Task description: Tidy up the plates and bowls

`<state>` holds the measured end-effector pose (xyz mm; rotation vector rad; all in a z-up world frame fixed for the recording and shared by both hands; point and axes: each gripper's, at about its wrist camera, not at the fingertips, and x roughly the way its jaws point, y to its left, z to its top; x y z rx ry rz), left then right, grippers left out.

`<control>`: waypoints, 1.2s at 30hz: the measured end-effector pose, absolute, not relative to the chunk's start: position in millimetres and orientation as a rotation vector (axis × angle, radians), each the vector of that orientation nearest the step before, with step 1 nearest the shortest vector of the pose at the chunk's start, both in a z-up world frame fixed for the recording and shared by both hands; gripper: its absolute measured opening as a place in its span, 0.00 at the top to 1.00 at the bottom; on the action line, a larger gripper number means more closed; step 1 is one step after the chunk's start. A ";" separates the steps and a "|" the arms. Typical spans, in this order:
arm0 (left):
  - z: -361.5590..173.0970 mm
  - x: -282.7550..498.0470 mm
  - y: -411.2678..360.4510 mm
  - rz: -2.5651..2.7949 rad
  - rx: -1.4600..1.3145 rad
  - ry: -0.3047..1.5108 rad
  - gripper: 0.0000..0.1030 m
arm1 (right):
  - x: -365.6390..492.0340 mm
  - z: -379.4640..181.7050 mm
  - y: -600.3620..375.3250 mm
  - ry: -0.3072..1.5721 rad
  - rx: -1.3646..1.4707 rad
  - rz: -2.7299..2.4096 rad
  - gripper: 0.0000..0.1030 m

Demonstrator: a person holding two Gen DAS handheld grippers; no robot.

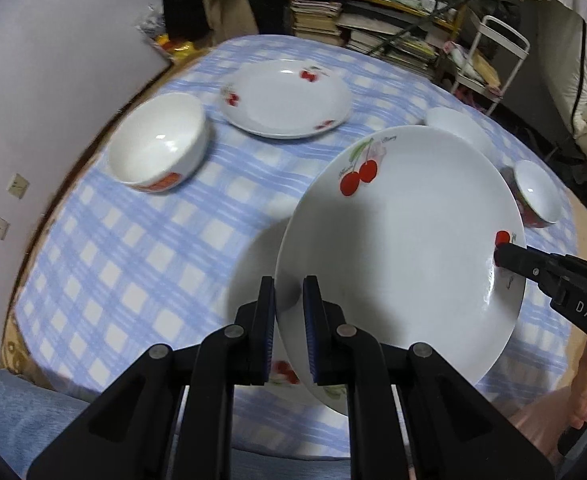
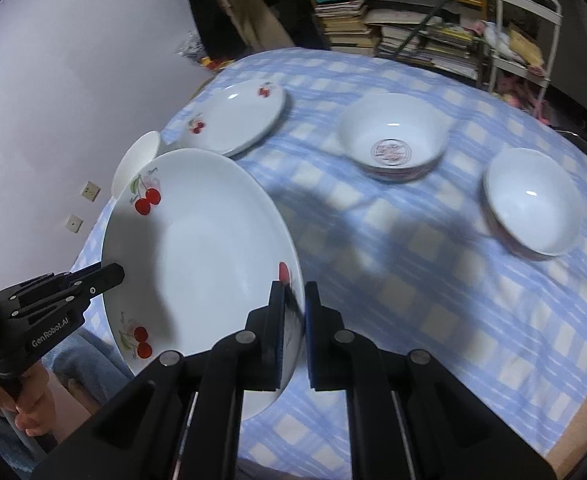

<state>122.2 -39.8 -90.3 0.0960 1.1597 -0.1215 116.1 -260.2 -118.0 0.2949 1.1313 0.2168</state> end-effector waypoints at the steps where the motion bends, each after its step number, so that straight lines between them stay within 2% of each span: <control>1: -92.0 122.6 -35.2 -0.115 0.090 1.163 0.87 | 117.9 -120.1 -254.0 1.132 0.294 0.223 0.90; 16: -158.0 129.5 -1.2 0.035 0.046 1.264 0.86 | 134.8 -169.2 -202.0 1.165 0.215 0.253 0.89; 21: -185.2 137.4 3.2 0.061 0.051 1.330 0.92 | 137.4 -182.0 -194.7 1.165 0.188 0.250 0.92; 36: -184.1 135.2 -3.1 0.063 0.067 1.317 0.90 | 129.3 -184.6 -200.0 1.104 0.218 0.215 0.92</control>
